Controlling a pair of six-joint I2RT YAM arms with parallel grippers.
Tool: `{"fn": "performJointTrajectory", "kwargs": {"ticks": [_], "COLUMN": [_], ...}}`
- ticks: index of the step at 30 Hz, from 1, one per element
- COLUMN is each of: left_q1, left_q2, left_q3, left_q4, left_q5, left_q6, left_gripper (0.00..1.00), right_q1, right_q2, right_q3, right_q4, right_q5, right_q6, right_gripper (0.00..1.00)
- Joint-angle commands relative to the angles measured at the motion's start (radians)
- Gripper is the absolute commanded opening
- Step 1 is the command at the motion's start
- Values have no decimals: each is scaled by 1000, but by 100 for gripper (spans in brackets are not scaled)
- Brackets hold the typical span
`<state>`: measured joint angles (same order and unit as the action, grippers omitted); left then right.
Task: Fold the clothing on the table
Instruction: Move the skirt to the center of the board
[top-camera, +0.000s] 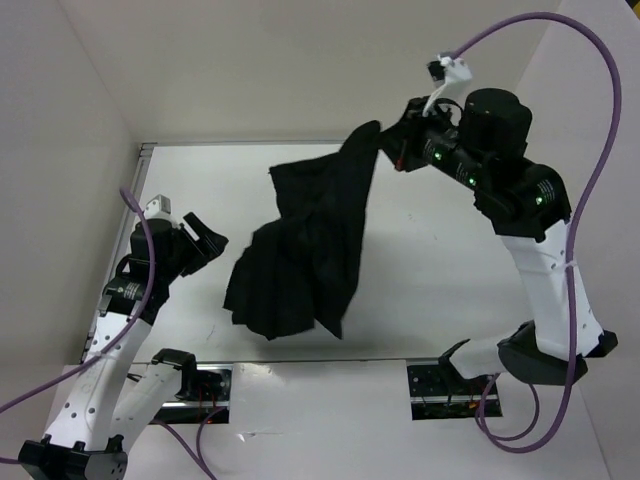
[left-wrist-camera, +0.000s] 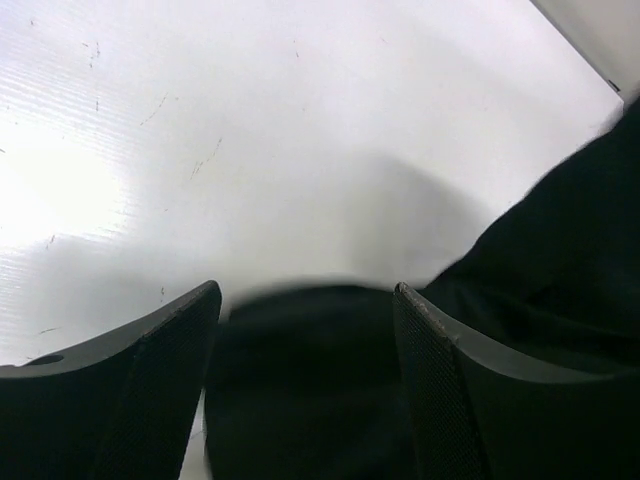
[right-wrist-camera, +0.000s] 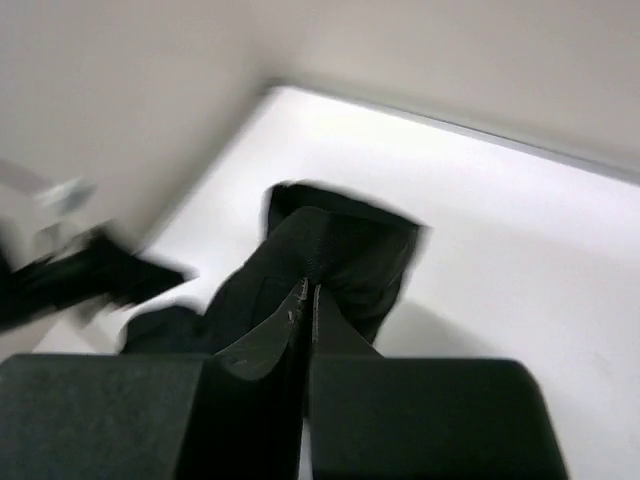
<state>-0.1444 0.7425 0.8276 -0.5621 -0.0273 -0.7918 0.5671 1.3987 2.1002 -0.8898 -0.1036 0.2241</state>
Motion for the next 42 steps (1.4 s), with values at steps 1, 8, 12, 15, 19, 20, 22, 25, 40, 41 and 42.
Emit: {"fn": "performJointTrajectory", "kwargs": {"ticks": [1, 8, 12, 15, 19, 20, 22, 25, 40, 41, 42], "left_q1": [8, 8, 8, 8, 8, 8, 8, 8, 8, 8, 8], "left_q2": [-11, -81, -103, -112, -130, -130, -130, -130, -89, -75, -75], "left_q3": [-8, -47, -56, -56, -56, -56, -56, -56, -38, -38, -28], "left_q4": [-4, -22, -44, -44, -44, -44, -44, -44, -35, -26, -15], "left_q5": [15, 36, 36, 46, 46, 46, 46, 46, 46, 46, 55], "left_q6": [-9, -29, -38, -38, -38, -38, -38, -38, -18, -8, -7], "left_gripper": [77, 77, 77, 77, 77, 77, 77, 77, 78, 78, 78], "right_q1": [-42, -13, 65, 86, 86, 86, 86, 65, -199, -217, -217], "right_q2": [72, 91, 92, 92, 17, -3, -73, -150, 37, 67, 101], "right_q3": [-171, -247, -256, -269, -304, -304, -278, -255, -497, -497, -497], "right_q4": [-109, -58, -21, 8, 81, 112, 140, 163, 305, 321, 348], "right_q5": [506, 704, 492, 244, -127, -174, -253, -269, -232, -232, -223], "right_q6": [75, 95, 21, 12, 1, 1, 15, 50, 130, 130, 139], "right_gripper": [0, 0, 0, 0, 0, 0, 0, 0, 0, 0, 0]}}
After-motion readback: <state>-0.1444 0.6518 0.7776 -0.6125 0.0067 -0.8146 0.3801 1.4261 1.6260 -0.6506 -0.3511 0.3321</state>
